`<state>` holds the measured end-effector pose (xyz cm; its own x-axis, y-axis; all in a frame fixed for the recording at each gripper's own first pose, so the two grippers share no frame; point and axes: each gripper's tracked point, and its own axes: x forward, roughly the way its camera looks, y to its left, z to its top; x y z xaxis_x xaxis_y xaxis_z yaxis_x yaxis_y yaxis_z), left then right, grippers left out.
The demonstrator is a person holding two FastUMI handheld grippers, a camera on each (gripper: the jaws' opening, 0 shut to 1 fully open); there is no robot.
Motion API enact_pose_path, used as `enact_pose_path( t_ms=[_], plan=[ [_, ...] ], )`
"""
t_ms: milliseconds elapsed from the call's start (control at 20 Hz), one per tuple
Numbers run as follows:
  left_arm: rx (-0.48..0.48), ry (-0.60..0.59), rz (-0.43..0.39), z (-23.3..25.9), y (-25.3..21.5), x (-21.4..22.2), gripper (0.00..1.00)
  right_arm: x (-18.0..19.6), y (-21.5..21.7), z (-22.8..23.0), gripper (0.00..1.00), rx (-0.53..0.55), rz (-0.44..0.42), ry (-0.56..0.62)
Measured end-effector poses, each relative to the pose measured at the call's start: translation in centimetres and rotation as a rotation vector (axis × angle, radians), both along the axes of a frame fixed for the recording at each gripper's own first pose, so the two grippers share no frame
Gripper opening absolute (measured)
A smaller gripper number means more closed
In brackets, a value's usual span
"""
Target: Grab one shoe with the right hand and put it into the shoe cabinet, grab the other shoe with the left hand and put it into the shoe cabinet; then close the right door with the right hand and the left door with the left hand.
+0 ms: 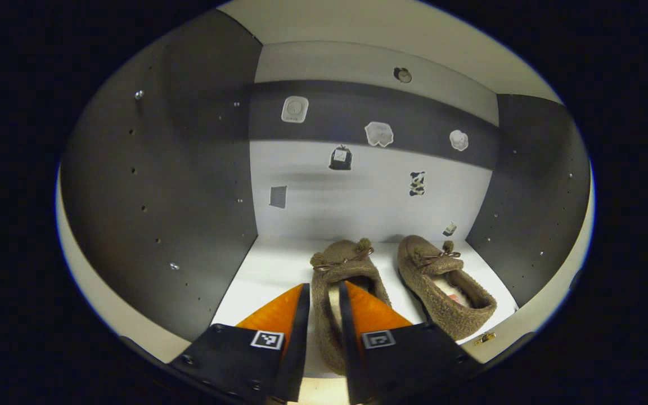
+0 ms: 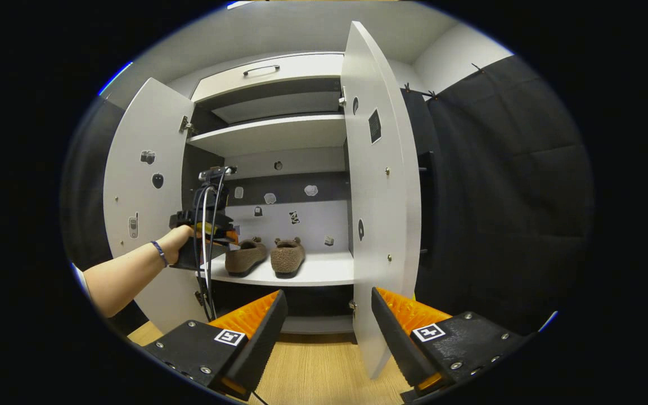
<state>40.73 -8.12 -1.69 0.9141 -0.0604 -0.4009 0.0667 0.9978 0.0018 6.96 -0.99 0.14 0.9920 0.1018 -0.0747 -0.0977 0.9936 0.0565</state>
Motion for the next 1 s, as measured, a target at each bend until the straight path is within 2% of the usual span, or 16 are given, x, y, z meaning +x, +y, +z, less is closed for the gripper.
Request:
enact_pose_path(
  t_ms=[150, 250, 350, 450, 700, 1000],
  plan=[
    [0.038, -0.089, -0.015, 3.1, -0.1, -2.2, 0.81, -0.6, 0.2, 0.2, 0.92, 0.001, 0.009, -0.005],
    [0.035, -0.14, -0.02, 5.2, -0.2, -4.4, 0.83, -0.8, 0.2, 0.4, 0.92, -0.008, 0.012, -0.011],
    [0.019, -0.199, -0.024, 7.5, -0.3, -7.1, 0.92, -1.4, -0.2, 0.5, 0.92, -0.007, 0.011, -0.011],
    [0.012, -0.264, -0.036, 10.2, -0.5, -10.3, 0.96, -1.7, -0.7, 0.8, 0.92, -0.001, 0.006, -0.013],
    [0.027, -0.407, -0.032, 15.8, 0.4, -18.8, 0.96, -2.3, -3.8, 0.5, 0.92, -0.02, -0.034, -0.013],
    [0.02, -0.43, -0.016, 15.8, 2.8, -26.7, 0.96, -2.1, -9.4, 0.0, 0.92, -0.071, -0.126, 0.0]
  ],
)
